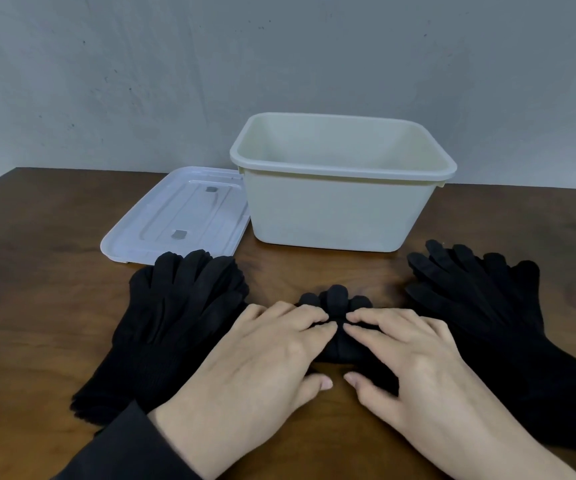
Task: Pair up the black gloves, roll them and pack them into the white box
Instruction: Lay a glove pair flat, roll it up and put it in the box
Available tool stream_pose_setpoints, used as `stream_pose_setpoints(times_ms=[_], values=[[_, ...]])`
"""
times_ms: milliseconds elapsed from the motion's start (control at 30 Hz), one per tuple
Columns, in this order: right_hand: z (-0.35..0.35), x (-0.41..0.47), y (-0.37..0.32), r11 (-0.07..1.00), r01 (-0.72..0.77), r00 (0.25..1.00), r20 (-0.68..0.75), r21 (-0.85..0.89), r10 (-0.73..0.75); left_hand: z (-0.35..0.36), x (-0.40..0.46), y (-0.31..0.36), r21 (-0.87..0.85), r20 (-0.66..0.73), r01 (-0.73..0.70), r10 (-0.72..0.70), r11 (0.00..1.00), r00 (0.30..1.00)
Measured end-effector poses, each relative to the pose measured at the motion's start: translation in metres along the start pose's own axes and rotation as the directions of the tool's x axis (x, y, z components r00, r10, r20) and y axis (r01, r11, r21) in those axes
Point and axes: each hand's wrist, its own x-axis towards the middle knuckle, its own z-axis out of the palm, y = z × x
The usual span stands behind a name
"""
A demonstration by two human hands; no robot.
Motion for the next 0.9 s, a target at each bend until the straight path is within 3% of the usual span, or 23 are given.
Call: stream_pose_setpoints(times_ms=[100,333,433,567,667,733,833,900], values=[[0.002,0.001,-0.001,1.000,-0.021,0.999,-0.026,0.022,0.022,-0.004,0.004,0.003,-0.063,-0.033,0.030,-0.032,0.998,0.999],[-0.012,0.000,-0.006,0.881,-0.176,0.977,-0.031,0.439,0.211,-0.009,-0.001,0.006,-0.324,-0.187,0.141,-0.209,0.936,0.960],[-0.003,0.004,-0.003,0.936,-0.175,0.973,-0.092,0.305,0.212,0.000,0.003,0.004,-0.253,-0.216,0.162,-0.219,0.954,0.952],[0.005,0.010,-0.001,0.999,-0.012,0.963,-0.270,0.036,0.021,0.011,0.009,0.000,-0.169,-0.196,0.147,-0.179,0.975,0.964],[0.012,0.007,-0.003,0.991,0.099,0.966,-0.230,-0.093,-0.119,0.016,0.010,-0.004,-0.093,-0.188,0.156,-0.171,0.983,0.967],[0.016,0.003,-0.003,0.988,0.113,0.976,-0.172,-0.110,-0.131,0.014,0.010,-0.005,-0.032,-0.198,0.147,-0.151,0.989,0.969],[0.019,0.003,-0.005,0.986,0.107,0.987,-0.103,-0.124,-0.120,0.009,0.009,-0.001,-0.025,-0.081,0.096,-0.098,0.995,0.992],[0.020,0.006,-0.006,0.987,0.093,0.989,-0.101,-0.128,-0.106,0.013,0.007,-0.003,-0.027,-0.107,0.045,-0.048,0.999,0.993]])
